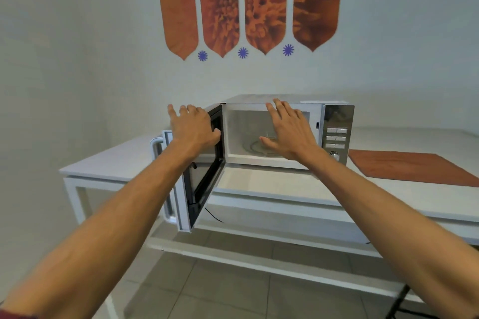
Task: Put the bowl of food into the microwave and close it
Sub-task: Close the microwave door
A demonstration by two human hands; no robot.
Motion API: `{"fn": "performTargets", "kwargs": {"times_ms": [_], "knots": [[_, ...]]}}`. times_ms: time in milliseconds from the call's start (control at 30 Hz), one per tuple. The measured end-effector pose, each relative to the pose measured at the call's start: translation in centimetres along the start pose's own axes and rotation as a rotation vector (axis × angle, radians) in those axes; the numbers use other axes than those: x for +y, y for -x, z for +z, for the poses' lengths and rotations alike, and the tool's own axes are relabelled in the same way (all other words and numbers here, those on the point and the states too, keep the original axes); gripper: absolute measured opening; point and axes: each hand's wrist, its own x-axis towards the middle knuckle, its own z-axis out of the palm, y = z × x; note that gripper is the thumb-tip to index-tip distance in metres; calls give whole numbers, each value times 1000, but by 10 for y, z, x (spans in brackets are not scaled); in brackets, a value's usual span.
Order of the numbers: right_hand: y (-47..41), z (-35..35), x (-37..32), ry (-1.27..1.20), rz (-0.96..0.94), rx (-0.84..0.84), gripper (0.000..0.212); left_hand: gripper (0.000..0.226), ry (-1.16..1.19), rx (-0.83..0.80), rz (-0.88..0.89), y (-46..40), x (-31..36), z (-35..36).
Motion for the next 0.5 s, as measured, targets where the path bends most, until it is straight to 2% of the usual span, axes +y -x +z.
{"fn": "performTargets", "kwargs": {"times_ms": [167, 333, 500], "knots": [[6, -9, -2, 3, -14, -4, 86, 32, 102, -63, 2, 12, -6, -6], [12, -14, 0, -45, -20, 15, 81, 34, 232, -105, -9, 9, -2, -23], [19, -18, 1, -275, -48, 67, 65, 34, 338, -141, 52, -4, 15, -36]]}}
